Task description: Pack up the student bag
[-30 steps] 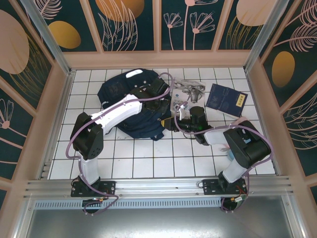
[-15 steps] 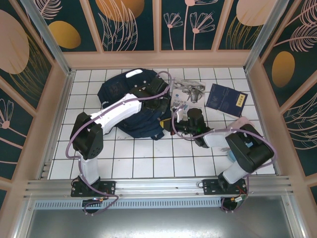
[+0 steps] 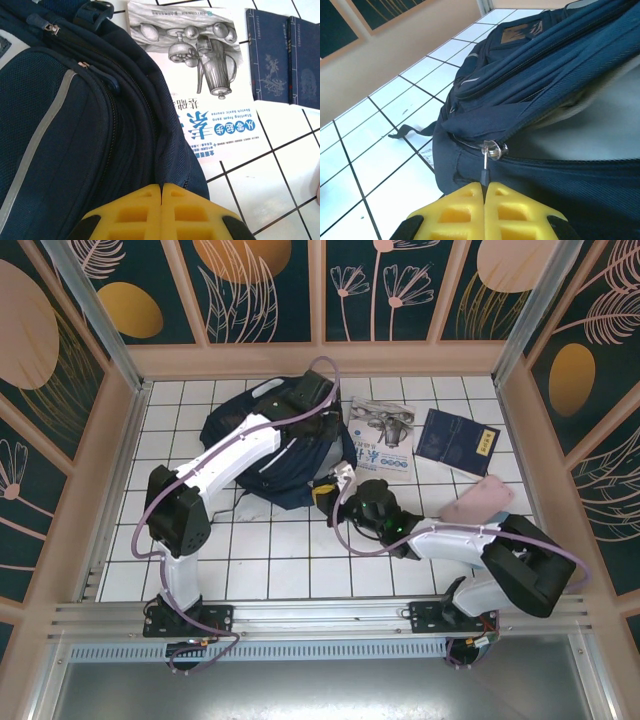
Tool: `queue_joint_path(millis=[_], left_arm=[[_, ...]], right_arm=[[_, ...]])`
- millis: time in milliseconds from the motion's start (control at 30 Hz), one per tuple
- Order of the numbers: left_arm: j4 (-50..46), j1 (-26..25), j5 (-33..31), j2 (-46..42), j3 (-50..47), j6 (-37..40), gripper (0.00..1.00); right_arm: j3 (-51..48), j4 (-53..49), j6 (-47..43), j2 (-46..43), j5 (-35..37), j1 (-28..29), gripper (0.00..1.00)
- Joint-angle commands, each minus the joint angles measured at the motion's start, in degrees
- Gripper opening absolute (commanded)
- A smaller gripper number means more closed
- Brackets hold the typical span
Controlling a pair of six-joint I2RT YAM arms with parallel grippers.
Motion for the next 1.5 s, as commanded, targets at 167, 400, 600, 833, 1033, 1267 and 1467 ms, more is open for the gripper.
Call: queue_joint_path(millis=[167,400,600,833,1033,1267,1467], left_arm=[[9.4,2.3,-4.5,-0.1,7.0,-1.2,0.00],[9.3,2.5,-4.4,-2.4,8.7,-0.9,0.00],[10.5,2.4,-3.4,-5.9,6.4,-1.1,0.00],[14.5,2.4,-3.3,-9.9,1.7,-2.6,0.00],[15.6,2.5,-4.6,-10.1,2.0,-4.2,0.00],[18.0,2.4,-4.4,-8.5,2.0,-7.1,0.00],[17.6,2.4,-3.2,-7.1,2.0,-7.9,0.00]], right_arm=[[10.0,-5.0,-3.3,11.8,3.7,7.8,0.00],[16.4,-2.9,-2.2,19.4,4.9,10.4,0.00],[21.1,-5.5,-1.0,23.7,7.1,10.7,0.00],[26.6,-10.2,1.6,26.6,11.2,11.8,0.00],[33.2,-12.6,3.6,32.9,16.2,12.6,0.00],[41.3,-14.7,3.8,39.1,16.1,12.4,0.00],[44.6,-12.9,6.8,42.5,9.9,10.7,0.01]])
